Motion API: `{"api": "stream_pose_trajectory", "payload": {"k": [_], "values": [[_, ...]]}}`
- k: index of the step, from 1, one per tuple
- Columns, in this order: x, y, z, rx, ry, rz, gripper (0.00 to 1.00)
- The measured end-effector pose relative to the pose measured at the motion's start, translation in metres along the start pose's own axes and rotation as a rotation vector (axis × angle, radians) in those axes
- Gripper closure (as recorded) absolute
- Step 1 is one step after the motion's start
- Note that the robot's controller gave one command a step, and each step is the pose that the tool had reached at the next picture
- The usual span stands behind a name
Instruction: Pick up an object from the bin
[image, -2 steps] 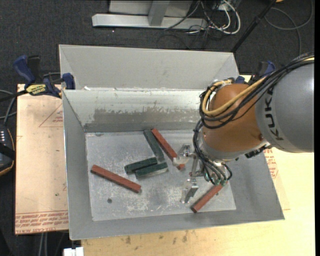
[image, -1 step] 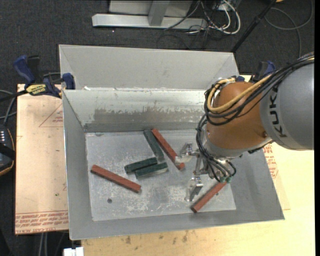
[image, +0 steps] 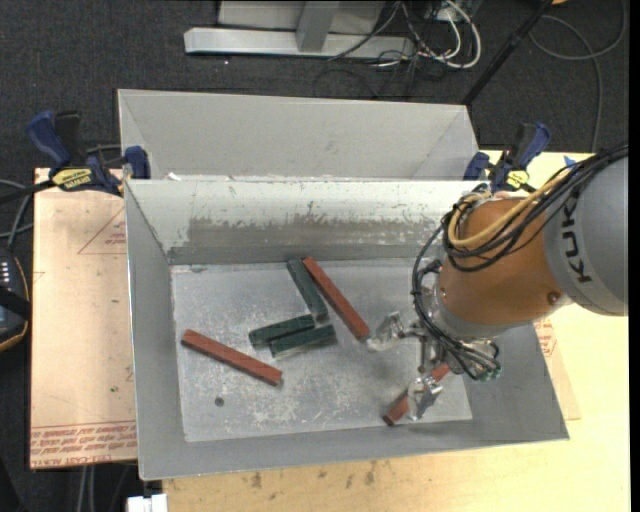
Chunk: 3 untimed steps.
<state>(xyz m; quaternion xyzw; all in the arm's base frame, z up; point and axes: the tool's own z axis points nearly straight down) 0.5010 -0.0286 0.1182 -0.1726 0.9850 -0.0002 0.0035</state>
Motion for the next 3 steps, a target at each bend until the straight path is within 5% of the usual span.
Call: {"api": "stream_pose_trajectory", "payload": {"k": [1, 2, 3], "values": [[-0.001, -0.023, 0.027, -0.001, 0.004, 0.21, 1.0], [-0.001, -0.023, 0.027, -0.001, 0.004, 0.21, 1.0], [0.023, -0.019, -0.103, -0.001, 0.005, 0.22, 1.0]]}}
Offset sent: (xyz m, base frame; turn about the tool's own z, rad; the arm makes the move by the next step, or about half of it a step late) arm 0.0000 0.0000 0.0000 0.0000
